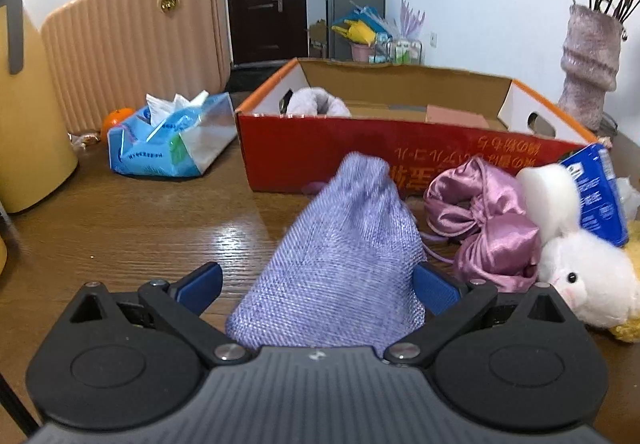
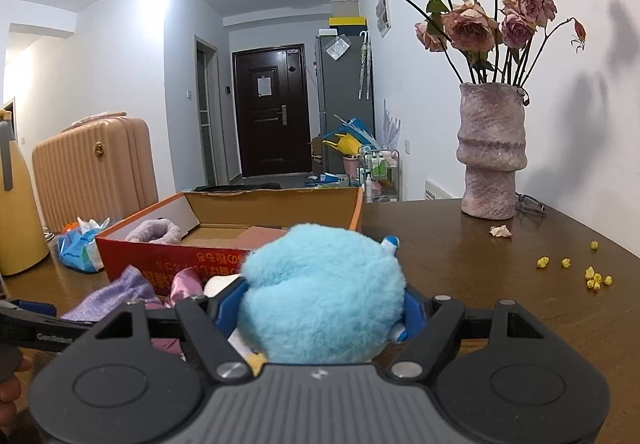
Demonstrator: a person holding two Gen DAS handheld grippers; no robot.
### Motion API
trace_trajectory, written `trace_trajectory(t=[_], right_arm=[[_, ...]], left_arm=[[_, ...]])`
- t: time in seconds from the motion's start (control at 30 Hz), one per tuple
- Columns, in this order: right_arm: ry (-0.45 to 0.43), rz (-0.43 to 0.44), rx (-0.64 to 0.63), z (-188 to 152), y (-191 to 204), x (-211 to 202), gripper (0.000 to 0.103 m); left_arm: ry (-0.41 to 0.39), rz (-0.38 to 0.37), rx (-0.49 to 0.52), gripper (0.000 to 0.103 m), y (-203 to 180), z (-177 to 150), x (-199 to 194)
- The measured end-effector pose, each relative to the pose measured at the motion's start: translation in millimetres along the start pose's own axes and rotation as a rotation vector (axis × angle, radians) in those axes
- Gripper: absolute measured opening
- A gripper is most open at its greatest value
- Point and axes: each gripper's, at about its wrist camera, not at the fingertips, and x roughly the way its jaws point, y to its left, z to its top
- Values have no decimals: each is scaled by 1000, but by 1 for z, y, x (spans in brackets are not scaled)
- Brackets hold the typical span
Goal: Organize soft objects
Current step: 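Grasp the lavender pouch with the left tool while the right tool holds the blue plush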
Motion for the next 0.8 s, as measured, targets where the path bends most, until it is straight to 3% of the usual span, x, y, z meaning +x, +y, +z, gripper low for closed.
trace_trajectory(t=[0.37,0.47,0.57,0.63,0.8], right_arm=[[33,-15,0,-5,0,8,76],[33,-15,0,-5,0,8,76],[30,-13,5,-5,0,8,76],[30,-12,6,-5,0,8,76],[24,-4,14,-3,-2,6,76]], left_arm=[[77,-52,-19,100,7,-1,16],[70,-52,-19,90,6,-1,14],[53,-66,-4,72,3,-2,10],[41,-74,1,54,2,-2,7],[20,-69,-13,42,5,-2,2]])
